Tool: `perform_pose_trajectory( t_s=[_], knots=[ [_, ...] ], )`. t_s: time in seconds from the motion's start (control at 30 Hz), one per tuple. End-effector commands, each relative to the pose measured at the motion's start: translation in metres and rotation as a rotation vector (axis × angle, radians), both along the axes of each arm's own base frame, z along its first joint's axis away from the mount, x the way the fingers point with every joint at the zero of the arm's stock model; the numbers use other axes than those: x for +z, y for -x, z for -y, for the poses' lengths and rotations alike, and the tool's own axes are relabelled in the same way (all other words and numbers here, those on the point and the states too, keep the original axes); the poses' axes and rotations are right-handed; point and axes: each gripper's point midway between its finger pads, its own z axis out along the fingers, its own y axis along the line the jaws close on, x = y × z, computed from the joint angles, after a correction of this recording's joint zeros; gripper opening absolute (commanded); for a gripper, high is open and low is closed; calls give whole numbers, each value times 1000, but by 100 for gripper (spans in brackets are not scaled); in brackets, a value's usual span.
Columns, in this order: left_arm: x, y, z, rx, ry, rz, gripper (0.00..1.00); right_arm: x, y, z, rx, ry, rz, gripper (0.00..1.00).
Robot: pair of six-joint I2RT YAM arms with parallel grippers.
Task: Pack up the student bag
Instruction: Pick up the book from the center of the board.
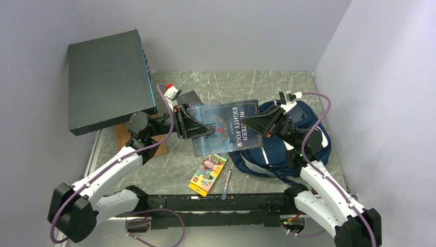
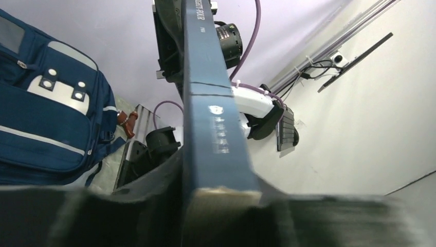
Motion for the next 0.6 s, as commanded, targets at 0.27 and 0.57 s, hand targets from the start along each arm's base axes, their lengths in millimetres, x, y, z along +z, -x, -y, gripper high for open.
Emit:
perform_pose_trajectory(
  t_s=[0.27,0.57],
  knots=[
    [-27,-46,-38,431,-477,236,0,-59,-45,35,-424,452,-157,94],
    [-3,-76,-110,893,-560,419,0,-166,-40,140,-852,975,-390,100]
  ],
)
